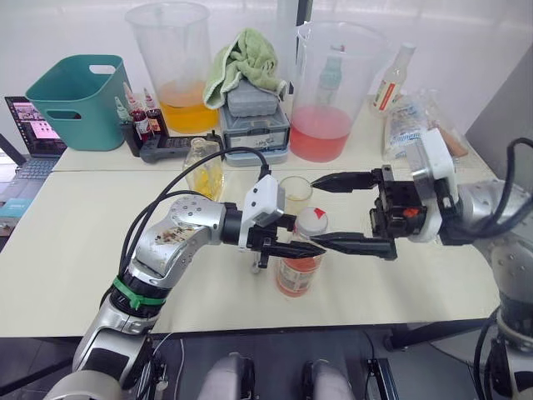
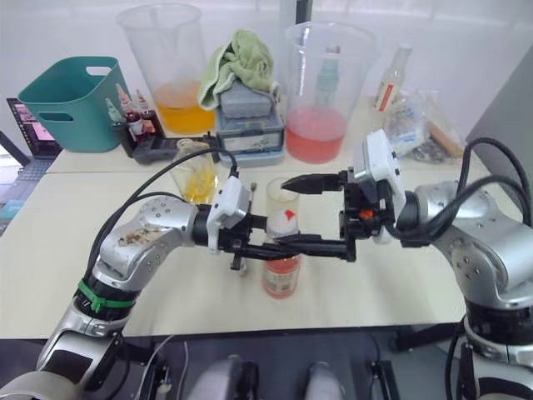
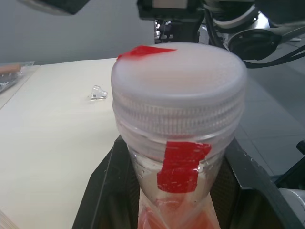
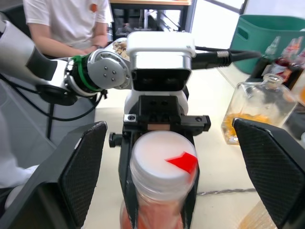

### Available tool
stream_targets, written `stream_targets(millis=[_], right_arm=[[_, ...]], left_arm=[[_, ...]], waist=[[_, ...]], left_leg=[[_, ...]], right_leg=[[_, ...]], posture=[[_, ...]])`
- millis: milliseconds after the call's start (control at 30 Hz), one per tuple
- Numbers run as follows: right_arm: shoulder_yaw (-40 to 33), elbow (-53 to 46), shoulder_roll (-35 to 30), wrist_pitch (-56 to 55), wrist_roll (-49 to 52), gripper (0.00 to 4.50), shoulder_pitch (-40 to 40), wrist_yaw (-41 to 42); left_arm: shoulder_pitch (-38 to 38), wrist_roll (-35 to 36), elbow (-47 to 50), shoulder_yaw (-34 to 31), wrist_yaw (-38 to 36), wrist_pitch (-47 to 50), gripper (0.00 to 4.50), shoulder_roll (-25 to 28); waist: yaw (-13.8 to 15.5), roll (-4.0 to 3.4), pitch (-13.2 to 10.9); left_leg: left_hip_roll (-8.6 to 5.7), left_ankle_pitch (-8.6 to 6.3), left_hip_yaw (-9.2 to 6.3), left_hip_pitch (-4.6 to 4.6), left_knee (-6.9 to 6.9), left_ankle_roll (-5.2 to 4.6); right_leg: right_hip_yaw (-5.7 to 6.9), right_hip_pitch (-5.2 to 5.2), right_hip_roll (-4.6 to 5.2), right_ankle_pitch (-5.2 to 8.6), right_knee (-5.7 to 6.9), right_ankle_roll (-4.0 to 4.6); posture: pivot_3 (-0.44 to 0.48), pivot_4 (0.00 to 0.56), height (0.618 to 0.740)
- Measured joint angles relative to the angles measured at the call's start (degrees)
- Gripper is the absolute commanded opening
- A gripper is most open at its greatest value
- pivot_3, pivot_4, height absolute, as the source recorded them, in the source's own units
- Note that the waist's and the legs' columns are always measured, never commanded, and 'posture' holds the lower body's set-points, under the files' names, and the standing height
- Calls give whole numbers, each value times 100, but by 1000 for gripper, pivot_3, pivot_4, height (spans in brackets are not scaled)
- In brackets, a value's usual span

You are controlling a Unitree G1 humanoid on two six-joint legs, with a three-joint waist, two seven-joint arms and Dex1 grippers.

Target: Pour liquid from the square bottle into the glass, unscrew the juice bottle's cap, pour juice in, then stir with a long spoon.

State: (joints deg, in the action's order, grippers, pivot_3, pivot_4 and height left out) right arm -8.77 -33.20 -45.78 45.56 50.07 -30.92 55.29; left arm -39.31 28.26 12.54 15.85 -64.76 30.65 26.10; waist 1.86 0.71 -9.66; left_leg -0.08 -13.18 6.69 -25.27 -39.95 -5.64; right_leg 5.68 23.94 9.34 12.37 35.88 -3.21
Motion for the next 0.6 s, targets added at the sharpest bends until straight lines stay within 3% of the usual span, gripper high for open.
stream_targets(millis=[200, 300, 500, 600], right_arm=[[-69, -497, 12, 304, 194, 4482, 402, -954], [-60, -563, 12, 347, 231, 3705, 562, -1169], [-60, -537, 7, 355, 443, 1715, 568, -1253], [28, -306, -42, 296, 460, 1667, 464, -960]], left_arm=[[-47, -49, -121, 21, -101, -88, 1470, -66], [-59, -53, -156, 18, -110, -91, 1470, -89], [-18, -47, -93, -2, -55, -36, 1470, -84], [23, -42, -5, -5, 5, -2, 1470, -60]], waist=[[42, 0, 0], [46, 1, 1], [46, 1, 1], [36, 1, 1]], left_leg=[[0, 0, 1, 0, -3, -2], [-2, -1, 1, 0, -3, -5], [-1, -3, 1, 0, -4, -8], [0, -3, 1, 0, -5, -9]], right_leg=[[-2, -1, -2, 0, -1, 0], [-2, -2, -2, 0, -1, 0], [-2, -4, -5, 0, -1, 0], [-3, -4, -7, 0, -2, 0]], posture=[[0, 150, 739], [0, 150, 739], [0, 150, 739], [0, 150, 739]])
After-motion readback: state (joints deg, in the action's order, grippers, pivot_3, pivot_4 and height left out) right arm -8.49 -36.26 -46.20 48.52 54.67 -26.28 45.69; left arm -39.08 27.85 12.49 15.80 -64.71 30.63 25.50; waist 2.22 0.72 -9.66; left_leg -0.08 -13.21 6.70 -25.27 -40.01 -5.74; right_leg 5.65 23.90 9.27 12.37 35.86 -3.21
